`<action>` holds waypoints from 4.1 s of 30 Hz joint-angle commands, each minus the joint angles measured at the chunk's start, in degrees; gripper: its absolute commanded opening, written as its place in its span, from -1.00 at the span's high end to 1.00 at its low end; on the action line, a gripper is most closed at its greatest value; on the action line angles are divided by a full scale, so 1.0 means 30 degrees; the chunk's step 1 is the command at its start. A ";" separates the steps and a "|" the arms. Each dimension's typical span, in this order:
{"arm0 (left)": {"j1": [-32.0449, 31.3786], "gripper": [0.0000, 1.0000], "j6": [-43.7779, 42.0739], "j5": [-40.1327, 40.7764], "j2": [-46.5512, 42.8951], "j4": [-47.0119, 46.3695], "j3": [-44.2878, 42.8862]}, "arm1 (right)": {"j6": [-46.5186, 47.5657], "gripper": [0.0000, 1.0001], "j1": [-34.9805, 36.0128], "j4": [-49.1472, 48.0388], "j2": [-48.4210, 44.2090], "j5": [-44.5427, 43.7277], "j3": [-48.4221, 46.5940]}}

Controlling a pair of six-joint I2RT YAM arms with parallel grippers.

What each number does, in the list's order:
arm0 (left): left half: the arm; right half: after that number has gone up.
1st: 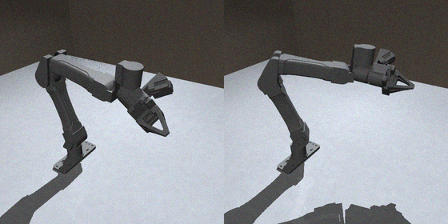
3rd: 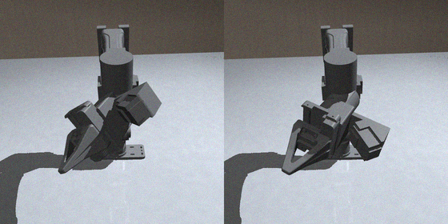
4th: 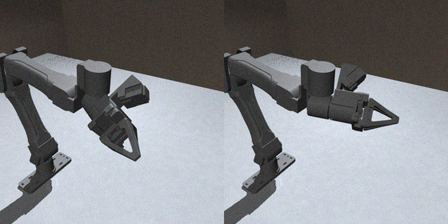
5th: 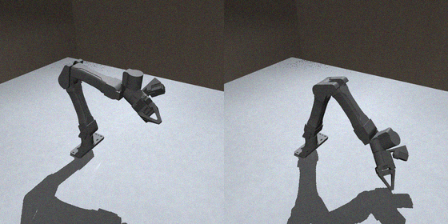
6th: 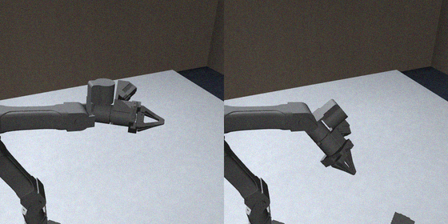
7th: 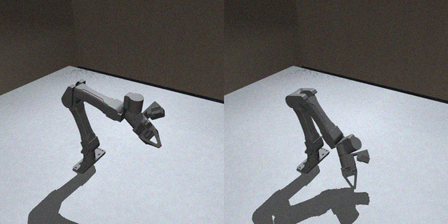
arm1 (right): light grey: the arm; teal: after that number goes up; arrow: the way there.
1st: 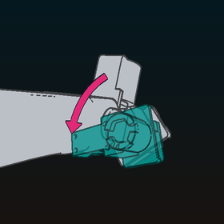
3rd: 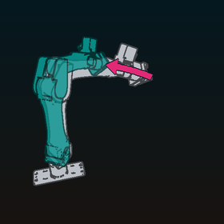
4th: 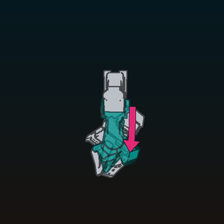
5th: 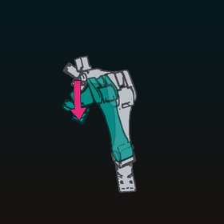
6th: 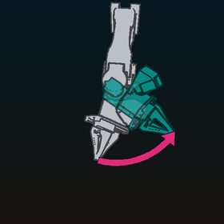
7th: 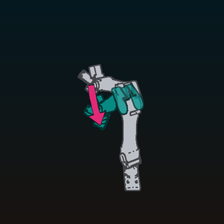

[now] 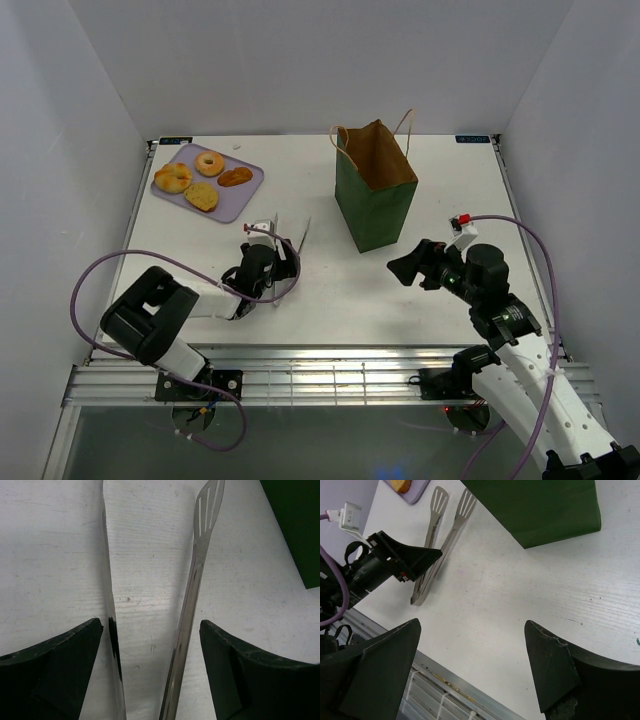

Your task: Place the fake bread into the paper bag

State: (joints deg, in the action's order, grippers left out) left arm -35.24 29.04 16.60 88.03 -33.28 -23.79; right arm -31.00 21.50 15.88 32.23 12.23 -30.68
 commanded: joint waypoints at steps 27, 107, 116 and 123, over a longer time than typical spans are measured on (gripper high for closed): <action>-0.3573 -0.55 0.2272 0.4926 0.3676 0.0809 0.1308 | 0.1077 -0.80 0.0071 -0.0312 0.0596 0.1168 -0.1083; 0.6065 -0.04 0.4029 -1.2393 -0.8953 2.0637 -1.2836 | 0.3158 -0.81 0.0071 0.7297 0.9199 0.0493 -1.2734; 0.6971 -0.03 0.6956 -1.2300 -0.9009 2.4306 -1.4278 | 0.2394 -0.80 0.0071 1.0733 1.0558 -0.0995 -1.6082; 0.8378 -0.03 0.8104 -1.3618 -0.9304 2.4188 -1.3895 | 0.4035 -0.80 0.0042 1.0352 1.1140 -0.5916 -1.6843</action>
State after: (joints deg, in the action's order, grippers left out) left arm -11.49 51.03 -21.93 61.69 38.61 -64.88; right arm -21.89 21.50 47.57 64.58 1.98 -77.34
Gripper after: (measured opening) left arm 0.517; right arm 0.902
